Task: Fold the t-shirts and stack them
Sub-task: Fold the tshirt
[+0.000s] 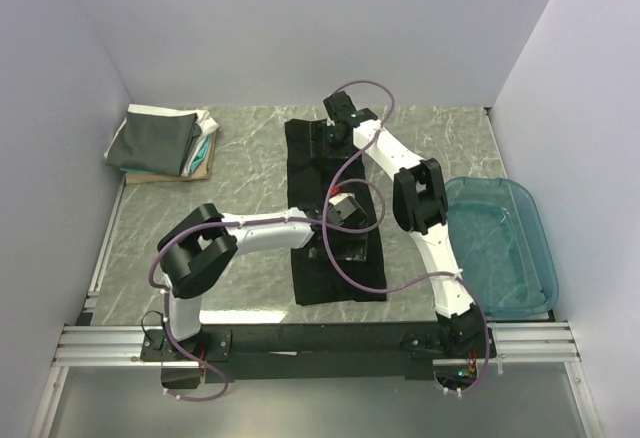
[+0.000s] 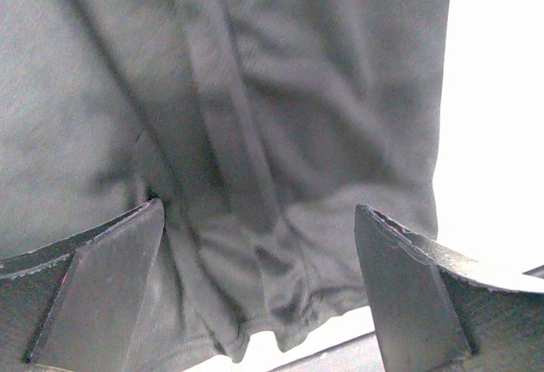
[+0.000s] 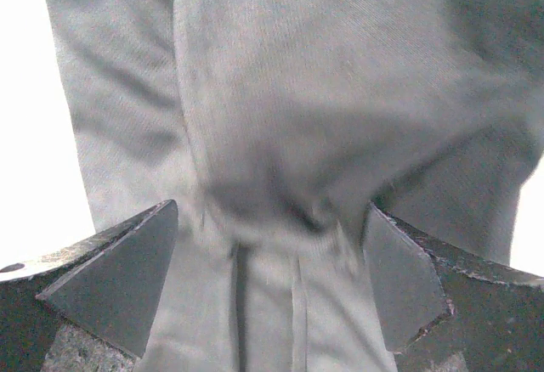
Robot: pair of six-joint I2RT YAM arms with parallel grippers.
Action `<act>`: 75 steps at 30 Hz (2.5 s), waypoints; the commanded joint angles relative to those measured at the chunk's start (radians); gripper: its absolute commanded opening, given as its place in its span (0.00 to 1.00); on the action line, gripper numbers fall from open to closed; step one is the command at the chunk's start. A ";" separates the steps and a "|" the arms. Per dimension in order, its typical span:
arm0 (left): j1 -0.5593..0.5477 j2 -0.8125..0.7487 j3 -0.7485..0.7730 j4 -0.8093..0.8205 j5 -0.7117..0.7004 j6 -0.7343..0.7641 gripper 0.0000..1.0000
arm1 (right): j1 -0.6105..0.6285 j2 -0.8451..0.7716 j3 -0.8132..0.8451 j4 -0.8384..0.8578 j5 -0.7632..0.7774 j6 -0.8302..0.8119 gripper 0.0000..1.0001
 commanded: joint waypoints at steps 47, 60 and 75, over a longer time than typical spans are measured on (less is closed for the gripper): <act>-0.105 -0.467 -0.598 0.019 0.039 -0.300 0.02 | 0.133 -1.527 -1.822 0.151 0.031 0.400 0.72; -0.105 -0.492 -0.617 0.001 0.037 -0.329 0.01 | 0.227 -1.455 -1.881 0.255 -0.044 0.464 0.22; -0.132 -0.754 -0.687 0.028 -0.006 -0.352 0.01 | 0.357 -1.645 -1.821 0.211 0.015 0.518 0.00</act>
